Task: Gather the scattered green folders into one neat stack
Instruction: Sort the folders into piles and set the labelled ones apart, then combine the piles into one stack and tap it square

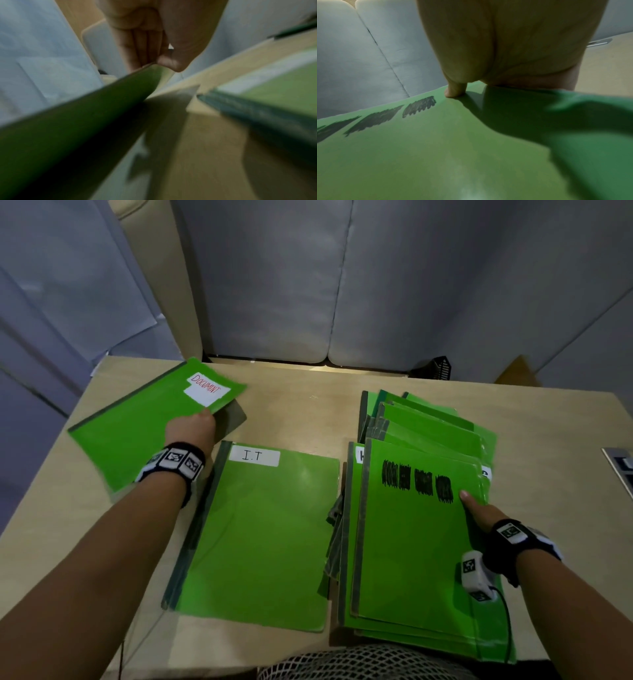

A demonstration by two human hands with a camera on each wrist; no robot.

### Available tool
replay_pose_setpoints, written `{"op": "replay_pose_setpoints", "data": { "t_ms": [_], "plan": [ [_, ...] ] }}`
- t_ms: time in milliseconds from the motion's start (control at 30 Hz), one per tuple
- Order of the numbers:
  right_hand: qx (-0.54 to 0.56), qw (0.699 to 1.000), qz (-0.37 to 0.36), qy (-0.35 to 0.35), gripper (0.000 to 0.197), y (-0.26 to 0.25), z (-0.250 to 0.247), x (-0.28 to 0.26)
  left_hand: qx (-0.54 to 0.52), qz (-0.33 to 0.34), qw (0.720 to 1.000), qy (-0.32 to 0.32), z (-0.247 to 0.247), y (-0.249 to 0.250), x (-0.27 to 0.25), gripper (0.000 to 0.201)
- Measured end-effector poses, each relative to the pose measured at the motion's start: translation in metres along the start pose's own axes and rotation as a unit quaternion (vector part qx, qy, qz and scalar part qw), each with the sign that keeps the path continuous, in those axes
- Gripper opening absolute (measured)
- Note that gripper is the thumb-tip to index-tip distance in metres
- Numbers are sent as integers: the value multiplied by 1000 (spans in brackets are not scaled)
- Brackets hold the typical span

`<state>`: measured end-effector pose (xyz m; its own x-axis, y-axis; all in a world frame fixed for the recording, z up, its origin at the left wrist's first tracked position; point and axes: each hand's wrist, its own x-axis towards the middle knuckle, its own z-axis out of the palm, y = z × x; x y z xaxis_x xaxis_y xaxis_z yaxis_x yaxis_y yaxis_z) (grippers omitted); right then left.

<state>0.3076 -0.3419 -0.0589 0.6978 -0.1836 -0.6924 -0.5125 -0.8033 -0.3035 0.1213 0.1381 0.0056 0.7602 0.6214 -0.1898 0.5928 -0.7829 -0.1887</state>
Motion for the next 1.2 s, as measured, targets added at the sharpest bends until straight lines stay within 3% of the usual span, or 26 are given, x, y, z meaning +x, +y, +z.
{"op": "replay_pose_setpoints", "data": {
  "t_ms": [100,167,300,400,533,633,700,767,867,967,1033,1133,1200],
  "plan": [
    [15,1000,-7,-10,90,-1,-1,-5,-5,15,998,54,-36,16,-9,27],
    [21,1000,-3,-11,95,0,-1,-4,14,54,997,49,-51,38,-25,28],
    [12,1000,-12,-8,91,-2,0,-19,32,152,987,-46,-37,103,-85,25],
    [-2,1000,-30,-4,83,-1,-2,-23,-21,158,980,-121,-14,142,-123,23],
    [-23,999,-44,-3,82,-2,-2,-29,-139,98,978,-120,-6,147,-128,23],
    [-17,999,-43,-8,82,-2,-3,-31,-244,-11,965,-94,-4,99,-91,37],
    [-12,999,-43,-13,82,-2,-3,-29,-242,-83,962,-94,5,55,-69,60],
    [-15,999,-43,-18,82,0,-4,-30,-202,-131,959,-148,23,19,-65,84],
    [-11,999,-45,-23,82,-1,-5,-31,-167,-159,954,-193,43,0,-79,94],
    [-14,998,-59,-20,79,-3,-5,-31,-225,-192,930,-221,48,6,-86,102],
    [-19,998,-60,-18,80,-3,-5,-31,-265,-223,905,-247,53,12,-87,101],
    [-8,998,-62,-15,80,-1,-5,-31,-327,-269,870,-253,58,20,-88,77],
    [-9,998,-59,-15,79,-1,-5,-31,-344,-274,864,-244,50,23,-88,71]
  ]
}}
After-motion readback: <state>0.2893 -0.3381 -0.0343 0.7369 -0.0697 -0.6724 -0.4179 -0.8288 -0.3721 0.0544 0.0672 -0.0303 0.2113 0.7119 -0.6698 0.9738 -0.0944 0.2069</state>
